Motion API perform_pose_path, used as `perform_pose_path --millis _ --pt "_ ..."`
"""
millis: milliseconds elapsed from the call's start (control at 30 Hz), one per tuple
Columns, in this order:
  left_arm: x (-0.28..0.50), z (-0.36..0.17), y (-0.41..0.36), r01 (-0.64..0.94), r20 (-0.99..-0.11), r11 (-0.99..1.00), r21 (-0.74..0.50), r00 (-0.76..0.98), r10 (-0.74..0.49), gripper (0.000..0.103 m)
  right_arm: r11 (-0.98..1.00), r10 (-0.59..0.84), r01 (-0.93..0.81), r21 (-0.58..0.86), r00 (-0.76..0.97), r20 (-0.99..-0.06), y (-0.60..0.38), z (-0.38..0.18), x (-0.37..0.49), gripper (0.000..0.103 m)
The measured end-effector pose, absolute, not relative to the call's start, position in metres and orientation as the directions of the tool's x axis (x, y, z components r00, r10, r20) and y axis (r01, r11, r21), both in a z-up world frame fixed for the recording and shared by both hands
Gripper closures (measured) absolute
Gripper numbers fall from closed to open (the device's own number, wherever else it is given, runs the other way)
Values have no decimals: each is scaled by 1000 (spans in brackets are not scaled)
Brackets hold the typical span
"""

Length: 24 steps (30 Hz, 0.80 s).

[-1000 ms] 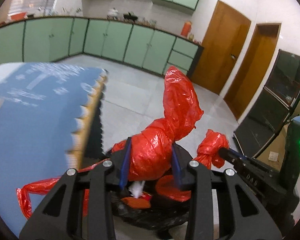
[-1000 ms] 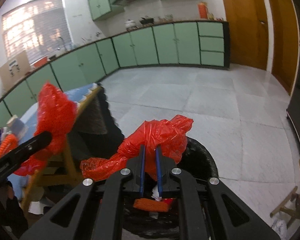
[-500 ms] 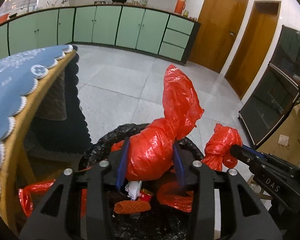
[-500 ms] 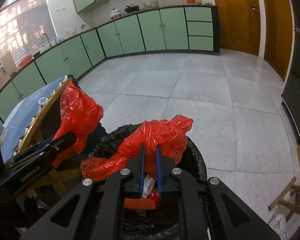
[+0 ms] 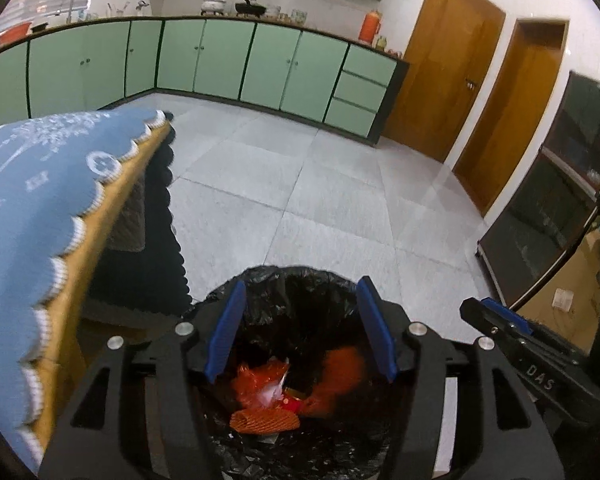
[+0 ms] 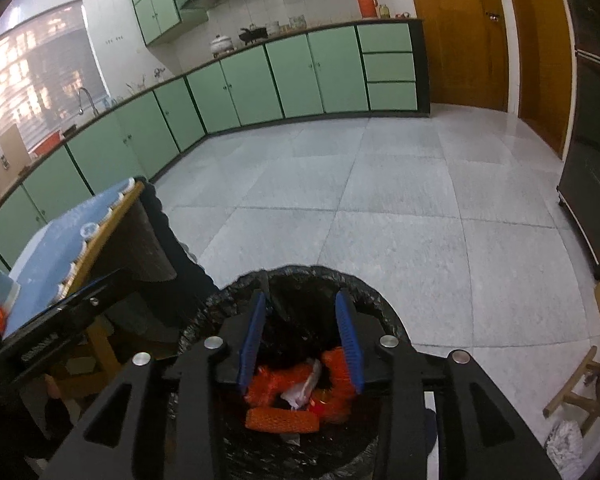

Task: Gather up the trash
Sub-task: 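Carry both red bags over the bin and open both grippers, then move both grippers back toward the remaining trash on the table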

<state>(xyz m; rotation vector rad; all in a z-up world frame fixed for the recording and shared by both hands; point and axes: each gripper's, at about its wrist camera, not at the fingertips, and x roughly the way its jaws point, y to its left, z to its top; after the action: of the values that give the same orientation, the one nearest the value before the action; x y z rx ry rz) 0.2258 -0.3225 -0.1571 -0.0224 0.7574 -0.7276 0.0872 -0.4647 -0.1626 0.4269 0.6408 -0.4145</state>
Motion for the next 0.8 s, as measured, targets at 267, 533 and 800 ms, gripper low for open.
perform_pose_path --millis 267,533,800 --pt "200 -97 -245 554 -515 797 -241 623 -589 39 875 -224 419 243 795 -563 -423 -112 86 41" --pt "173 -60 -104 353 -454 927 -125 811 -370 29 936 -121 263 233 865 -487 -331 -66 104 13" --pt "155 -44 11 103 -419 994 28 904 -81 22 969 54 70 236 877 -477 -215 -54 143 8"
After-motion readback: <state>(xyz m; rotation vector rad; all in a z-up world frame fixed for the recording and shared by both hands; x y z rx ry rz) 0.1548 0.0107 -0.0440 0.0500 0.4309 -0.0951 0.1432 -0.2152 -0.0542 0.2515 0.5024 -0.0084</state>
